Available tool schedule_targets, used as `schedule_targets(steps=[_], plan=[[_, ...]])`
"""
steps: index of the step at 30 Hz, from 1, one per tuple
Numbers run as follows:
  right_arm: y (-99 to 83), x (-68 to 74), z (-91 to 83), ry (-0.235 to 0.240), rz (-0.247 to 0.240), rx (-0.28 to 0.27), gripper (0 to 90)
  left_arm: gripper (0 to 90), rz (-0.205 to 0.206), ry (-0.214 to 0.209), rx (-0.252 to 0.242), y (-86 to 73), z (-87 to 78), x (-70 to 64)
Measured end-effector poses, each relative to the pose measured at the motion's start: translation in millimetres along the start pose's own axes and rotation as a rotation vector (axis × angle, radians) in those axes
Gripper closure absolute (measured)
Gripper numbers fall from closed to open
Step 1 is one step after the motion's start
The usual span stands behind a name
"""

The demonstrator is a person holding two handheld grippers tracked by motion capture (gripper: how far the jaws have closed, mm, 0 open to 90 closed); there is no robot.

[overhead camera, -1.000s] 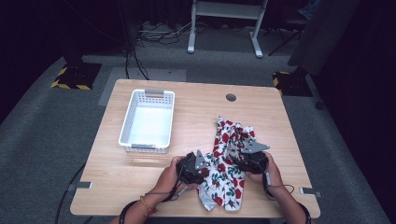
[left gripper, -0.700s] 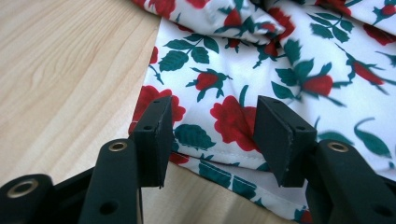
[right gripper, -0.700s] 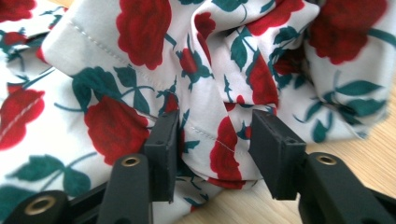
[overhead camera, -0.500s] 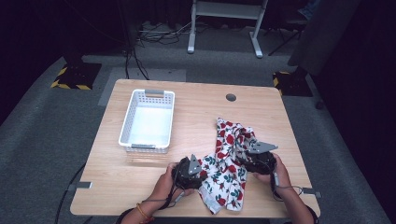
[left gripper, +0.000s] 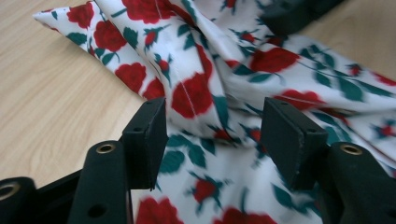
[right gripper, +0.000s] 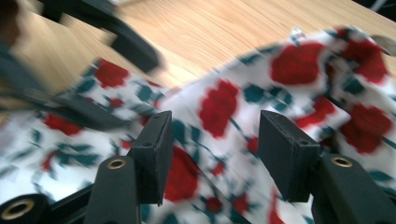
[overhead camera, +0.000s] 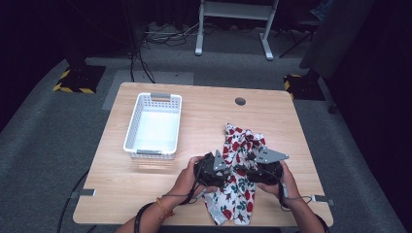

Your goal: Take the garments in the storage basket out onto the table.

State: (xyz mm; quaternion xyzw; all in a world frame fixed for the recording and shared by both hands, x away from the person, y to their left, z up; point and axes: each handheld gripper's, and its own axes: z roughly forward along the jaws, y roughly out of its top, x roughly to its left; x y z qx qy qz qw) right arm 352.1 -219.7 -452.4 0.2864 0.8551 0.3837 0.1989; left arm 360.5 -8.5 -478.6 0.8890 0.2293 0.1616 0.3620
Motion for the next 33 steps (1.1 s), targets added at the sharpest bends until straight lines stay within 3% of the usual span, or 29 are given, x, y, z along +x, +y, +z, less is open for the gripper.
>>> schedule_targets(steps=[1,5,7,12,15,17,19,21,23,26,29,33], plan=[[1.8,2.2,0.3,0.013,0.002,-0.006,45.1,44.8,-0.013,-0.022,0.002,1.4,4.9,1.3],[5.4,11.8,7.3,0.033,0.012,0.005,42.6,56.9,-0.006,-0.028,0.025,3.0,16.1,1.3],[5.5,13.9,15.6,0.024,0.019,0.026,44.9,70.3,0.017,-0.036,0.03,2.5,17.5,1.1],[4.7,10.8,27.8,0.023,0.039,0.057,76.2,86.5,0.062,-0.018,0.049,-0.5,17.7,-0.7],[3.0,5.7,25.0,0.036,0.065,0.045,83.7,88.2,0.04,-0.035,0.026,-3.3,15.4,4.3],[2.7,3.1,20.6,0.032,0.074,0.034,84.1,88.3,0.033,-0.024,0.02,-4.4,14.1,6.4],[2.3,0.1,13.9,0.034,0.09,0.018,81.8,88.4,0.03,-0.018,0.01,-5.6,10.7,8.6],[1.4,-2.8,7.4,0.055,0.104,0.004,72.2,88.3,0.019,-0.02,-0.002,-7.2,6.5,11.2],[0.1,-5.5,2.1,0.093,0.12,-0.006,74.3,88.4,0.018,-0.004,-0.002,-8.6,2.5,12.7],[-1.8,-8.2,0.3,0.067,0.122,0.002,82.0,88.3,0.012,0.003,-0.003,-11.1,-1.8,15.6],[-2.3,-7.9,4.7,0.087,0.134,0.014,77.1,88.4,0.018,0.0,0.005,-12.9,-1.4,13.6],[2.1,-0.2,8.3,0.059,0.101,0.022,77.4,88.3,0.039,0.0,0.006,-11.5,-0.4,9.6]])
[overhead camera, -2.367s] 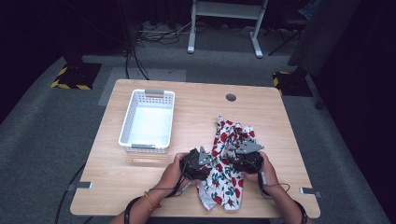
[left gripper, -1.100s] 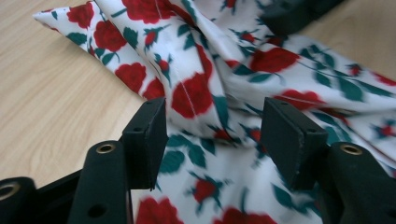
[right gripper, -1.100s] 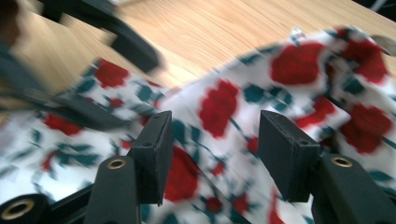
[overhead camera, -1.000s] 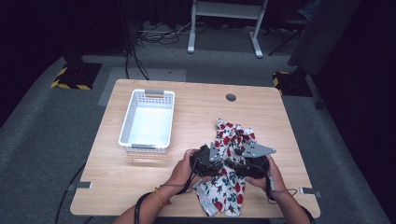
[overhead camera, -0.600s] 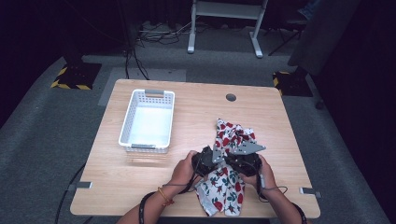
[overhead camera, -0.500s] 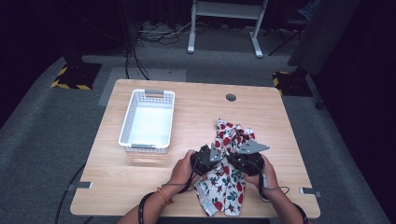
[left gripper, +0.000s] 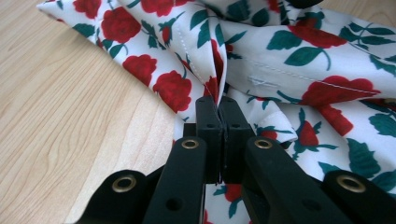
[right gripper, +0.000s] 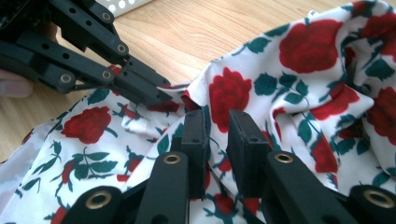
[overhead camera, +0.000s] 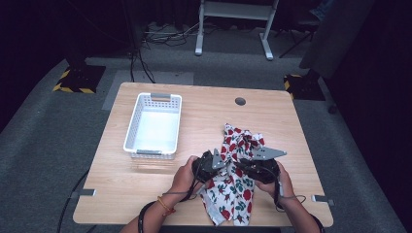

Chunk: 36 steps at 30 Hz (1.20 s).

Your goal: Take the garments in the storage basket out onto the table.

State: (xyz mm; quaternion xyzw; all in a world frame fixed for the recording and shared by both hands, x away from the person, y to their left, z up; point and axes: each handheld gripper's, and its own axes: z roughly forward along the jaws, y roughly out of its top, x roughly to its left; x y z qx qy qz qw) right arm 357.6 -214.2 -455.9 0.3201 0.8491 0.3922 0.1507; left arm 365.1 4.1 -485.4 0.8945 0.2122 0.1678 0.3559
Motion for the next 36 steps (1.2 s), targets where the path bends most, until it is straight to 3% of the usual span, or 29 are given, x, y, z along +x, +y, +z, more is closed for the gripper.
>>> schedule_targets(steps=[4,7,11,13,14,19,28,31,36], plan=[[-0.6,1.8,4.5,0.0,-0.002,0.0,78.3,88.3,0.007,-0.003,0.006,1.0,0.5,-1.8],[-0.2,8.2,5.5,0.008,-0.038,0.0,58.8,88.4,0.014,0.002,0.02,2.6,3.0,-4.8],[2.2,14.1,8.5,-0.017,-0.06,-0.005,54.1,88.4,0.035,-0.009,0.018,6.4,6.5,-11.6],[1.9,11.7,12.3,-0.03,-0.048,0.004,58.8,88.4,0.045,-0.003,0.02,7.6,7.5,-15.3],[1.3,9.8,13.5,-0.026,-0.038,0.002,65.8,88.4,0.053,0.005,0.024,7.7,7.7,-16.6],[-0.4,-2.2,6.3,0.019,-0.008,-0.024,88.5,88.4,0.033,0.016,0.019,4.8,4.3,-11.3],[-6.2,-17.9,-5.8,0.046,0.051,-0.066,88.6,88.4,-0.007,0.044,0.004,-1.7,-11.7,3.6],[-7.1,-22.9,-10.1,0.024,0.068,-0.074,88.8,88.4,-0.024,0.052,-0.001,-4.5,-15.3,6.7],[-10.3,-27.7,-16.4,-0.002,0.08,-0.075,90.0,88.4,-0.019,0.061,0.011,-8.7,-18.9,9.5]])
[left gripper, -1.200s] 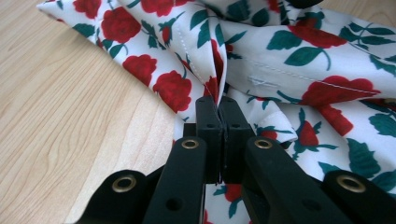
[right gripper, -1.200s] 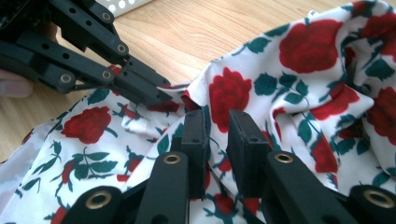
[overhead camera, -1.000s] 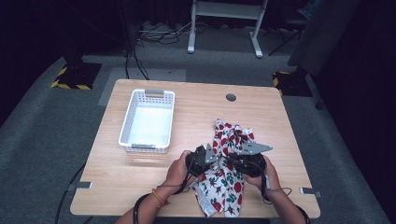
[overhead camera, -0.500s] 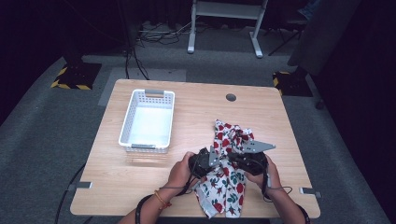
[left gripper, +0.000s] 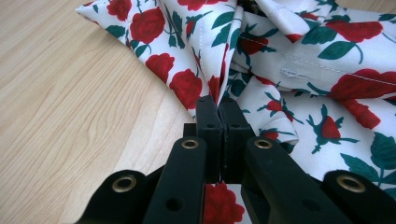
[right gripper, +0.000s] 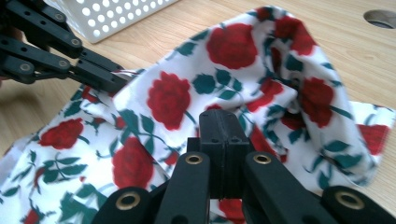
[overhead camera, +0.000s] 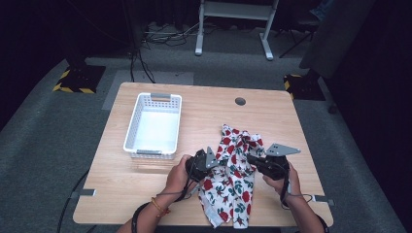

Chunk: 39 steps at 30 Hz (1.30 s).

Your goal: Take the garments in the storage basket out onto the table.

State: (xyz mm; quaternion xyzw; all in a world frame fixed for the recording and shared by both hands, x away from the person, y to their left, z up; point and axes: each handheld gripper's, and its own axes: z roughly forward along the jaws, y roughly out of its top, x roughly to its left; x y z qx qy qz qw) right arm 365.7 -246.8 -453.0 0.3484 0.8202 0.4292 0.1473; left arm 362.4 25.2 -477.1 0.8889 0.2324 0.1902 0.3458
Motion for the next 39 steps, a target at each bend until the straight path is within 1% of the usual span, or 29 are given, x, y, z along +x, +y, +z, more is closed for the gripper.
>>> schedule_targets(steps=[2,4,5,6,9,12,14,16,17,18,19,21,22,25,26,28,30,35,38,39], plan=[[-0.1,0.1,-0.5,0.004,0.002,-0.001,90.0,88.4,0.0,-0.002,-0.001,-0.8,-0.3,-1.2],[2.3,5.4,0.4,0.022,0.0,-0.009,74.0,88.4,0.007,-0.009,-0.002,-0.6,0.3,-4.4],[4.2,9.7,1.8,0.017,-0.014,-0.008,67.7,88.4,0.011,-0.015,0.0,-0.2,0.8,-6.5],[5.8,14.6,3.7,0.017,-0.022,-0.01,64.4,88.4,0.014,-0.025,-0.002,0.4,1.5,-8.8],[9.2,26.6,10.7,0.036,-0.048,-0.004,58.0,88.4,0.034,-0.047,0.002,3.0,3.6,-17.1],[10.3,35.0,15.9,0.047,-0.056,0.003,52.1,88.4,0.043,-0.077,-0.004,4.6,5.6,-24.3],[10.9,39.5,17.3,0.039,-0.055,0.001,46.7,88.4,0.05,-0.095,-0.006,5.2,6.6,-27.8],[11.9,43.6,18.1,0.04,-0.053,-0.005,43.6,88.4,0.056,-0.105,-0.005,5.6,7.5,-30.7],[12.6,45.5,18.7,0.029,-0.057,-0.003,42.0,88.4,0.054,-0.112,-0.005,5.6,7.9,-32.2],[13.2,47.2,19.9,0.019,-0.055,-0.003,41.6,88.4,0.053,-0.115,-0.004,5.5,8.3,-33.8],[13.6,48.2,21.5,0.018,-0.054,-0.001,41.2,88.4,0.062,-0.116,-0.002,5.6,8.8,-35.1],[13.9,50.3,26.0,0.011,-0.051,0.015,41.5,88.4,0.063,-0.122,-0.005,5.4,9.7,-37.4],[13.7,50.9,28.1,0.002,-0.053,0.022,45.0,88.4,0.064,-0.126,-0.006,5.4,10.0,-38.2],[13.2,51.2,29.5,-0.008,-0.068,0.024,66.2,88.4,0.069,-0.115,-0.002,4.8,9.7,-38.5],[13.2,50.5,28.2,-0.011,-0.074,0.013,75.1,88.4,0.067,-0.112,0.001,4.1,9.2,-37.9],[13.9,47.3,24.9,-0.024,-0.07,-0.001,86.2,88.4,0.07,-0.102,0.003,2.5,8.1,-35.0],[14.2,42.3,22.1,-0.032,-0.054,-0.007,88.4,88.4,0.063,-0.095,0.006,0.5,6.1,-31.9],[13.2,30.6,16.1,-0.056,-0.02,-0.02,88.9,88.5,0.036,-0.07,-0.005,-3.7,-2.0,-22.4],[11.6,20.8,8.7,-0.084,0.001,-0.028,88.9,88.4,0.031,-0.038,-0.005,-6.0,-7.6,-14.8],[10.7,16.5,5.4,-0.092,0.01,-0.032,88.9,88.4,0.039,-0.015,0.001,-7.1,-9.1,-12.8]])
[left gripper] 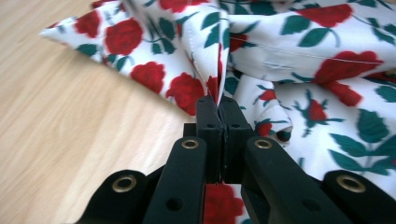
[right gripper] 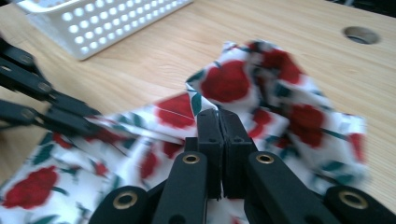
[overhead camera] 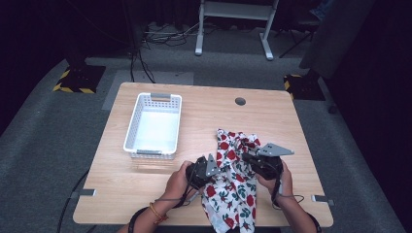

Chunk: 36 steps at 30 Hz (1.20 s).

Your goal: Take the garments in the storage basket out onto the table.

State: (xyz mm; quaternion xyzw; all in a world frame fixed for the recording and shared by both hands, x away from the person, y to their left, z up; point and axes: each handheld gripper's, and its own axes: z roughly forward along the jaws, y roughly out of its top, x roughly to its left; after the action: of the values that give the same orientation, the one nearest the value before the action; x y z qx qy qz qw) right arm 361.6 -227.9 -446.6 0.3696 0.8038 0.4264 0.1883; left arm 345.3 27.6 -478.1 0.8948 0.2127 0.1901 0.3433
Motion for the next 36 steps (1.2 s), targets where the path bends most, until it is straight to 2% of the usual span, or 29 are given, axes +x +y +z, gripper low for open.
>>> schedule_targets(steps=[1,3,8,11,16,20,24,29,30,32,36], plan=[[-0.5,-5.1,-3.1,-0.009,0.013,-0.002,88.9,88.4,0.003,0.018,0.006,-1.5,-1.0,2.3],[-1.6,-17.0,-10.4,-0.03,0.04,-0.011,88.9,88.4,-0.017,0.02,0.002,-4.9,-3.1,7.3],[-9.1,-45.4,-23.6,-0.087,0.101,-0.021,89.0,88.4,-0.037,0.046,-0.001,-10.2,-8.8,14.7],[-15.8,-60.5,-25.6,-0.143,0.12,-0.007,89.0,88.4,-0.055,0.053,-0.01,-12.5,-10.4,18.8],[-25.8,-84.8,-25.8,-0.193,0.177,0.019,89.0,88.4,-0.072,0.064,-0.022,-15.8,-12.7,23.5],[-33.6,-97.9,-24.7,-0.244,0.165,0.078,88.9,88.3,-0.083,0.063,-0.032,-17.8,-14.7,25.3],[-41.7,-109.3,-22.0,-0.303,0.152,0.14,88.9,88.3,-0.074,0.063,-0.015,-20.1,-13.2,23.4],[-47.9,-119.0,-22.3,-0.345,0.158,0.165,88.9,88.3,-0.071,0.065,-0.006,-22.1,-12.9,23.8],[-53.2,-126.6,-23.5,-0.367,0.178,0.174,88.9,88.2,-0.07,0.064,-0.005,-23.2,-12.8,24.0],[-54.8,-128.8,-23.8,-0.374,0.182,0.177,88.9,88.2,-0.07,0.061,0.001,-24.9,-12.8,23.2],[-61.1,-141.1,-25.1,-0.433,0.203,0.194,88.6,88.2,-0.058,0.06,0.012,-26.7,-11.9,20.6]])
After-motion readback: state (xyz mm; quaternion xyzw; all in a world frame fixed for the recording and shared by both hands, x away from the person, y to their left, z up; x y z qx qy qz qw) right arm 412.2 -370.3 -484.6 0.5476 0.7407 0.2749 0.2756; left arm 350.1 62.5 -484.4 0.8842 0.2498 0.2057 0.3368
